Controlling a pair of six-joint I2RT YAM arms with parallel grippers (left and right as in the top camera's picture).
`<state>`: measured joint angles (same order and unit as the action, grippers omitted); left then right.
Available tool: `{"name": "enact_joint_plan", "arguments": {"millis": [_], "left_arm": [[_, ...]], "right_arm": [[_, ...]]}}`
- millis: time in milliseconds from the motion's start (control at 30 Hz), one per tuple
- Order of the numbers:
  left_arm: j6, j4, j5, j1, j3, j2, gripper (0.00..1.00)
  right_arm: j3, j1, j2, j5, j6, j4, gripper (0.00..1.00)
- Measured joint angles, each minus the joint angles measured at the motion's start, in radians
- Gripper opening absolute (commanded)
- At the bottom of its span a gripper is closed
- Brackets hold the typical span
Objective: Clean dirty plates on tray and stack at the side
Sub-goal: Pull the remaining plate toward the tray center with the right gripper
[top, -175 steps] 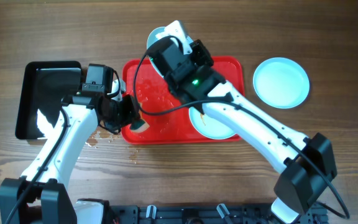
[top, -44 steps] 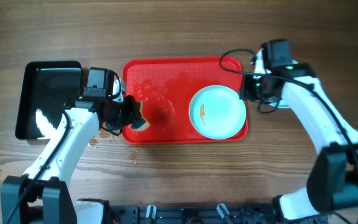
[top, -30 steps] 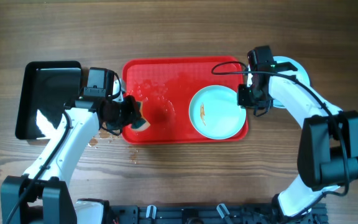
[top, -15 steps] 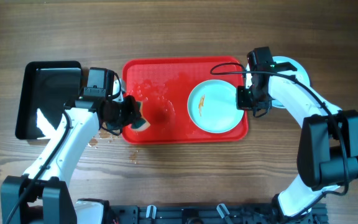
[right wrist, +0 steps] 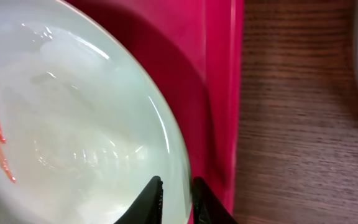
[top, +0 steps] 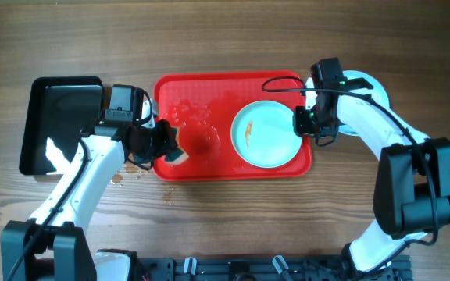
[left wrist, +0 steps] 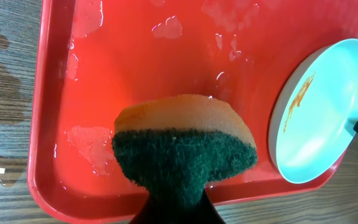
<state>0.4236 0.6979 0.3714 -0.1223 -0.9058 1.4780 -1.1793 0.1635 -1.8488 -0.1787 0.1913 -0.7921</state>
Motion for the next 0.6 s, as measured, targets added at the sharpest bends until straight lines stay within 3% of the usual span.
{"name": "enact_joint_plan", "arguments": {"millis": [467, 600], "left_arm": [[0.000, 0.000, 0.000, 0.000, 0.000, 0.000, 0.04], [0.000, 0.000, 0.000, 0.000, 0.000, 0.000, 0.04]], "right_arm": [[0.000, 0.031, 0.000, 0.094, 0.031, 0.011, 0.26], [0.031, 0.031, -0.004, 0.093, 0.035, 0.084, 0.24]]}}
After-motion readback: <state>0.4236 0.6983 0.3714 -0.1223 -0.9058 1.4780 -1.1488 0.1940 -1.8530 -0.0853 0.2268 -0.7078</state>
